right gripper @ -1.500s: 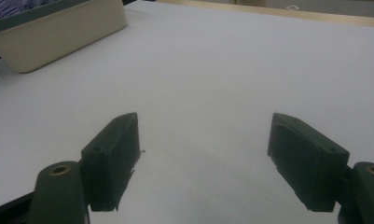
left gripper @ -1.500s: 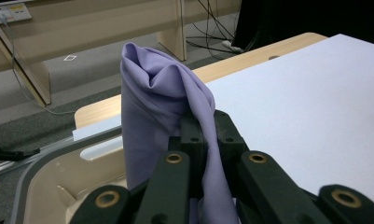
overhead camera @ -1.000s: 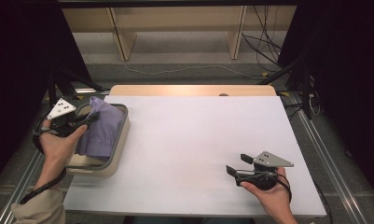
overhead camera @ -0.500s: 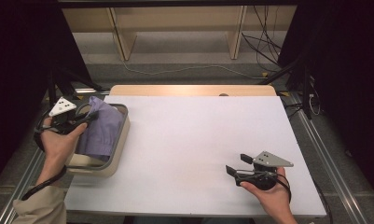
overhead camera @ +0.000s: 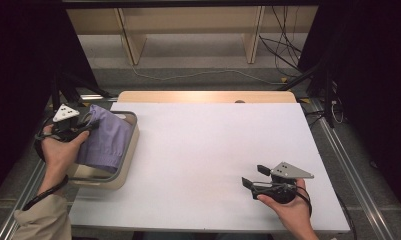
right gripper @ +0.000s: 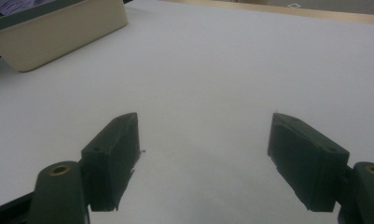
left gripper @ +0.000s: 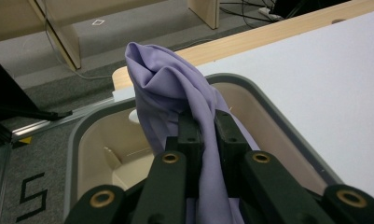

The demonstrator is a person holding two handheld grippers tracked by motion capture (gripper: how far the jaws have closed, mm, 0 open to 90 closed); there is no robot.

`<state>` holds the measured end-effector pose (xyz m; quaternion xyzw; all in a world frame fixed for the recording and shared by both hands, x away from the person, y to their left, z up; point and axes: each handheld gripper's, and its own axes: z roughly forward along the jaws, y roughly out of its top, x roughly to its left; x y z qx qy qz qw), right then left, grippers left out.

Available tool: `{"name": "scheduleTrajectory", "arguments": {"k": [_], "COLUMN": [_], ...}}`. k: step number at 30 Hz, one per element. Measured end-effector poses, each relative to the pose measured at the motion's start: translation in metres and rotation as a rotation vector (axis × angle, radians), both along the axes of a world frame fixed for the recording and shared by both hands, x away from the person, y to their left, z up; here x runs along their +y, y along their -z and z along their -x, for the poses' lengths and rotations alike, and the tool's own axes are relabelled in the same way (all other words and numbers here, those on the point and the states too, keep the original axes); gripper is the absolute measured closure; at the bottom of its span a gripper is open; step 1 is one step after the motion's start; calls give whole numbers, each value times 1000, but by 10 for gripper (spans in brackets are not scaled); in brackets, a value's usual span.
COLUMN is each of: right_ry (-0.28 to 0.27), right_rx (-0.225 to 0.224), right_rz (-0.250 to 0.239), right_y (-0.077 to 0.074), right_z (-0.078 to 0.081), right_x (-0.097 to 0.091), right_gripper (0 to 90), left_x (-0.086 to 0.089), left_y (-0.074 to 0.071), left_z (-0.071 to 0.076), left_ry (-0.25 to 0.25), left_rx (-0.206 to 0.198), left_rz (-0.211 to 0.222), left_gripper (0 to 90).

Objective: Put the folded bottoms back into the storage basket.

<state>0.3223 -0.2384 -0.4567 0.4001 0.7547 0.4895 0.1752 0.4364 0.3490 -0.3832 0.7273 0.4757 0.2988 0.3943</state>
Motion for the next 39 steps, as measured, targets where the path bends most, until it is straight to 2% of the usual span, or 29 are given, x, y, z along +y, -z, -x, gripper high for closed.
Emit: {"name": "scheduleTrajectory", "arguments": {"k": [8,39], "right_ry": [-1,-1], "right_rx": [-1,-1], "right_rz": [0,0], "right_y": [0,0], "right_z": [0,0], "right_x": [0,0], "right_gripper": [260,260], "left_x": [7,18], "left_y": [7,19], "left_z": [-3,-6], "left_ry": [-32,-65], "left_rx": [24,63], "left_rz": [-19,-37], "left_gripper": [819,822]}}
